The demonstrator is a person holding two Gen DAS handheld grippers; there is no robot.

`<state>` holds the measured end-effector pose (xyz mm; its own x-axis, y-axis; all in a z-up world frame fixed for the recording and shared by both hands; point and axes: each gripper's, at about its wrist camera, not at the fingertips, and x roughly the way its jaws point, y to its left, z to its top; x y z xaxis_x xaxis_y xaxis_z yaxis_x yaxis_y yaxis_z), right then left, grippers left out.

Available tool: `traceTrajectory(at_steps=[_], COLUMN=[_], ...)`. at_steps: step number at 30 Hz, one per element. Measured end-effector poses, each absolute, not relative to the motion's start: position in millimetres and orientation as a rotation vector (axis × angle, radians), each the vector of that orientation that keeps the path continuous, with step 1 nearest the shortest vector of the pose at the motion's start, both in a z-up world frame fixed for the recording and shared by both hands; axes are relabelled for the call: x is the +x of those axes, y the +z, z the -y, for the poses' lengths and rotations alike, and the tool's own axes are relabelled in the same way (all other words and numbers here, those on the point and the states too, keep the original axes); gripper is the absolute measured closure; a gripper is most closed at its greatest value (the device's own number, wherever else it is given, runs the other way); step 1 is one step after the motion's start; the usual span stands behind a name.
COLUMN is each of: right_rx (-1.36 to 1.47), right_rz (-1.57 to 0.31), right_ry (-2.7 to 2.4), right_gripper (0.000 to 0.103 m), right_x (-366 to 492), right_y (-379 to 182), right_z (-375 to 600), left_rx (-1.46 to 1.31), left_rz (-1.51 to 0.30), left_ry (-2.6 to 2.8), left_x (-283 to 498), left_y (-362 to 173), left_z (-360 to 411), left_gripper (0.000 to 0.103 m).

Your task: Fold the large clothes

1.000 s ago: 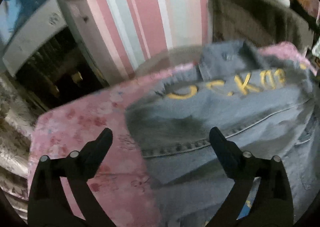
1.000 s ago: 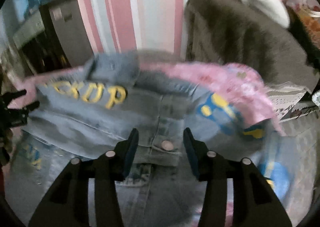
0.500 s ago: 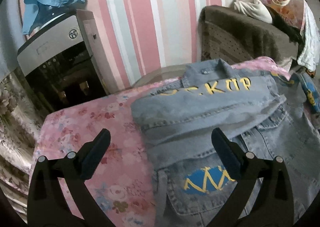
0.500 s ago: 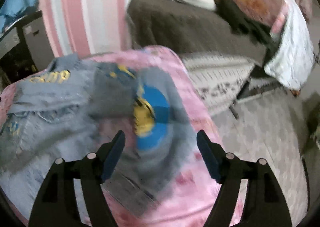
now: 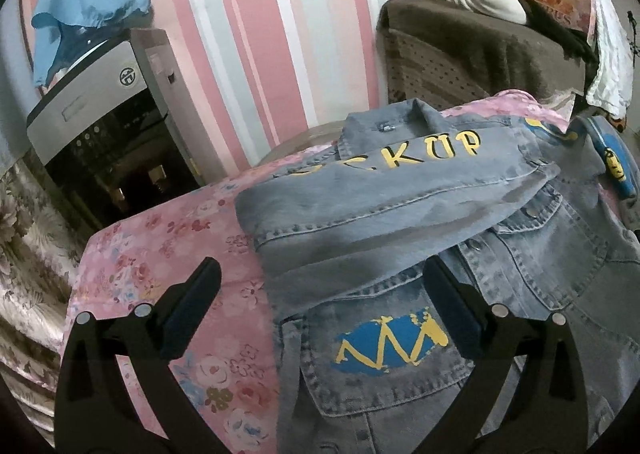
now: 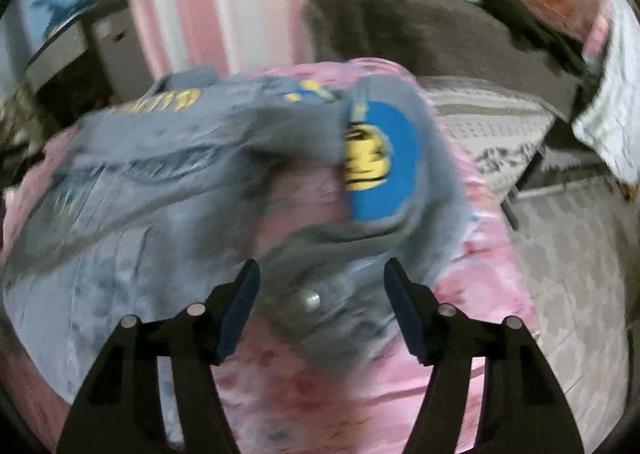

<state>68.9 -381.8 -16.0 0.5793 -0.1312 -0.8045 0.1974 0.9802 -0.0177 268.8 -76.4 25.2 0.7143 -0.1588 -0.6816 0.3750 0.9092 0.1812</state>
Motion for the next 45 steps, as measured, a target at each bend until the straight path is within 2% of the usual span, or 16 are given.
traceTrajectory(at_steps=[4,5,6,11,13,15,23,29,34,41,44,45], right_rx=[0.026,0.014,0.006,-0.028,-0.036,-0.008,0.294,0.282,0.198,0.106,0.085,0.09], right_rz=[-0.943,-0.946,-0.951,-0.907,-0.915,-0.919,-0.755,-0.724,-0.803,-0.963,-0.988,-0.993], right_ry=[-0.192,-0.211,-0.23,-0.291,-0.279,-0.265,-0.186,-0.045,0.057,0.106,0.11,0.123], right_gripper=[0.039,0.042,0.051,0.075,0.093,0.095,0.097,0.097,0.097,0.097,0.091,0.074], right_x=[66.9,69.0,71.8,82.4,92.4,100.5,136.6,207.7,272.5,338.2,339.6,337.1], right_y=[-24.8,-28.9,-30.9,-32.1,-33.6,-31.7,36.3,79.5,67.2,3.3,-2.3,-0.8], right_z=[363.4,363.3,363.0,371.5,372.0,374.8,406.0,355.9,286.2,225.1,223.2,224.1], left_rx=[0.333,0.333,0.326,0.291,0.284,0.281,0.246,0.173,0.155,0.166,0.16,0.161], left_rz=[-0.714,-0.715,-0.72,-0.749,-0.754,-0.758,-0.756,-0.745,-0.736,-0.774,-0.806,-0.809], left_ry=[-0.301,-0.298,-0.298,-0.294,-0.292,-0.284,-0.261,-0.264,-0.252,-0.208,-0.199,-0.196], left_x=[265.7,265.2,265.6,268.5,268.4,269.6,285.0,299.8,308.7,327.9,336.5,338.8], left_y=[22.4,21.6,19.9,13.1,10.6,8.8,13.6,25.0,30.9,18.4,10.1,8.8], left_z=[74.9,74.8,72.8,59.8,53.9,48.7,31.2,23.3,17.4,6.9,3.2,3.6], left_gripper=[0.003,0.003,0.003,0.003,0.003,0.003,0.003,0.003,0.003,0.003,0.003,0.003])
